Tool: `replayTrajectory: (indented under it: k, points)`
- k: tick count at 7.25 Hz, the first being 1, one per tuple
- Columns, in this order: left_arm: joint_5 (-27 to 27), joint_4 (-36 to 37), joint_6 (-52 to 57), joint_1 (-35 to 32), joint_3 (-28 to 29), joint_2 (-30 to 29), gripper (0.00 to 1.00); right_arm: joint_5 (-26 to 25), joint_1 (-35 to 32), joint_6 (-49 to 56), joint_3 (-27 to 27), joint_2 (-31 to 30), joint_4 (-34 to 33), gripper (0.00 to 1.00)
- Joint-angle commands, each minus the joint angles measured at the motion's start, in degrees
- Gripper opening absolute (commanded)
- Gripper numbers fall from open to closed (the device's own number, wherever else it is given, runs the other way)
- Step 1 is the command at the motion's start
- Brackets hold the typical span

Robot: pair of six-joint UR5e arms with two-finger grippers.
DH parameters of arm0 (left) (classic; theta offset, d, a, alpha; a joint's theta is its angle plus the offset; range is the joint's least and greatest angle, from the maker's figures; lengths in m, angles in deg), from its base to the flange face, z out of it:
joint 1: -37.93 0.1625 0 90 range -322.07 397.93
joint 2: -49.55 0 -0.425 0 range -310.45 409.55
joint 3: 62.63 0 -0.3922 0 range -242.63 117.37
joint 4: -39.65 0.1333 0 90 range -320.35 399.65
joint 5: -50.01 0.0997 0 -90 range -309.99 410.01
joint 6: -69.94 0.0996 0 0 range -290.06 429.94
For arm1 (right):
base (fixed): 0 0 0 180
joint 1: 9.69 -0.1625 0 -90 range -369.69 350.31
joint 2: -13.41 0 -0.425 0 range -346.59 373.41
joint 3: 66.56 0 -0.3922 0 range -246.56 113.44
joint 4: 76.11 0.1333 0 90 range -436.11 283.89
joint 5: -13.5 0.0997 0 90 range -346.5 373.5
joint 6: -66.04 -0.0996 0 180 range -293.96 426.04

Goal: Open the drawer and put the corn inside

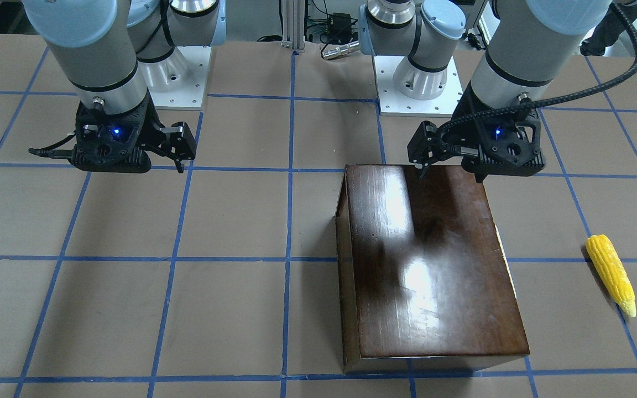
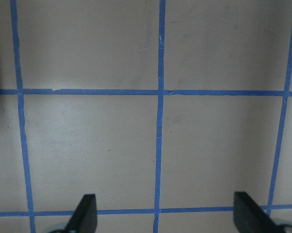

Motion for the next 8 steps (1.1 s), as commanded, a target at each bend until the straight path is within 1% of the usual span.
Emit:
replayTrajectory:
  k: [1, 8]
  points:
    - [0.14, 0.00, 0.00, -0.04, 0.00, 0.25, 1.00, 0.00, 0.00, 0.00, 0.00, 0.00, 0.03, 1.00]
    - [0.31, -0.62, 0.09, 0.40, 0.00, 0.25, 1.00, 0.00, 0.00, 0.00, 0.00, 0.00, 0.03, 1.00]
